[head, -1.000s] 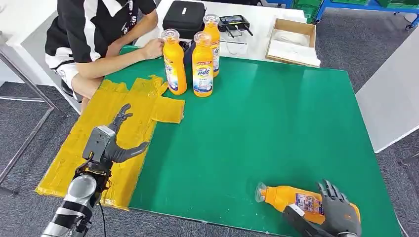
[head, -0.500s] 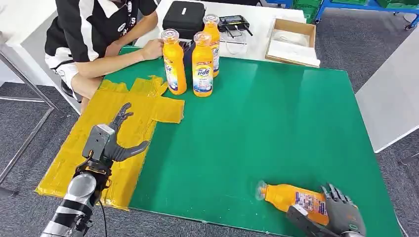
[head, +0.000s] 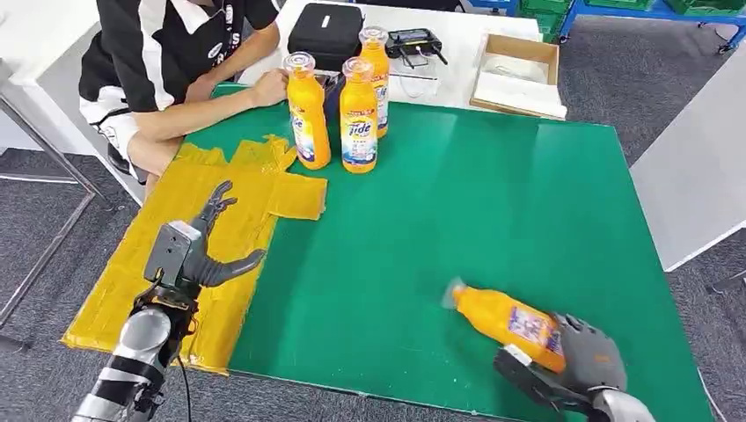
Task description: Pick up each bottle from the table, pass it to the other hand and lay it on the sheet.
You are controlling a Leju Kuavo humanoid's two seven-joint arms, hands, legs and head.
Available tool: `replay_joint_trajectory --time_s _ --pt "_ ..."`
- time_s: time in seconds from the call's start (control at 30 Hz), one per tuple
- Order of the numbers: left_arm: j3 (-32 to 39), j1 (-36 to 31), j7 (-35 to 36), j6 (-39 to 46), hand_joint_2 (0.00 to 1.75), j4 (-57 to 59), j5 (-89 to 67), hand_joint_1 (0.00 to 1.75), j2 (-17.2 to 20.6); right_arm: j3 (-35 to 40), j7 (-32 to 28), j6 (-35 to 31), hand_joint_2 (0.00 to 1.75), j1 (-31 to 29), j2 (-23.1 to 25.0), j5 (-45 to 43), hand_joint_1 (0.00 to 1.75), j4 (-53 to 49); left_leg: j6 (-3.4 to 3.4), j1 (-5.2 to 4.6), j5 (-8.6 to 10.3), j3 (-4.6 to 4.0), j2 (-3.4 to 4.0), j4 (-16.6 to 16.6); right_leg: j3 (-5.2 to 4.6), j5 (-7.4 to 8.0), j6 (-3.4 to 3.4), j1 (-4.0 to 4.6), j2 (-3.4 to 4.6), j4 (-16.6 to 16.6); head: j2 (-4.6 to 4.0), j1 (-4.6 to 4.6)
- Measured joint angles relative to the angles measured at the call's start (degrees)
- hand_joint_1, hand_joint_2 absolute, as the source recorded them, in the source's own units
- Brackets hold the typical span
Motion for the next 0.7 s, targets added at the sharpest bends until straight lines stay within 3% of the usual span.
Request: replay_joint_trajectory --time_s 0.1,0.3,0.53,0.7 --pt "-0.48 -0.26 0.26 -3.07 1.75 -0.13 3.10 0.00 -0.07 -1.09 -10.73 -11.75 1.75 -2.47 4.90 -5.87 1.75 -2.46 -0.01 0.08 0.00 -0.01 0.12 0.00 -0.05 0.00 -0.01 0.06 0.03 0.00 0.00 -0.02" --pt "-6.24 -1.82 0.90 -9.40 1.75 -0.13 7.32 0.00 -0.57 -2.34 -19.42 -18.41 1.75 -7.27 10.86 -15.87 1.75 -3.25 -0.01 0.04 -0.01 -0.05 0.05 0.00 -0.05 -0.04 -0.06 0.03 0.00 0.00 0.00 0.00" --pt "-16.07 -4.50 0.57 -13.88 1.75 -1.05 10.05 0.00 -1.79 -2.14 -24.69 -12.81 1.75 -13.07 16.02 -32.20 1.75 0.79 0.01 -0.04 0.00 -0.06 0.04 0.01 -0.03 0.00 -0.01 -0.04 0.00 -0.01 0.00 -0.02" --pt "-23.59 -7.96 0.39 -13.74 1.75 -1.77 13.70 0.00 -4.32 2.35 -26.82 -8.22 1.75 -19.14 19.78 -37.50 1.75 8.09 0.02 -0.02 0.02 -0.05 0.08 0.01 -0.03 0.01 -0.02 0.00 0.00 0.01 0.00 0.00"
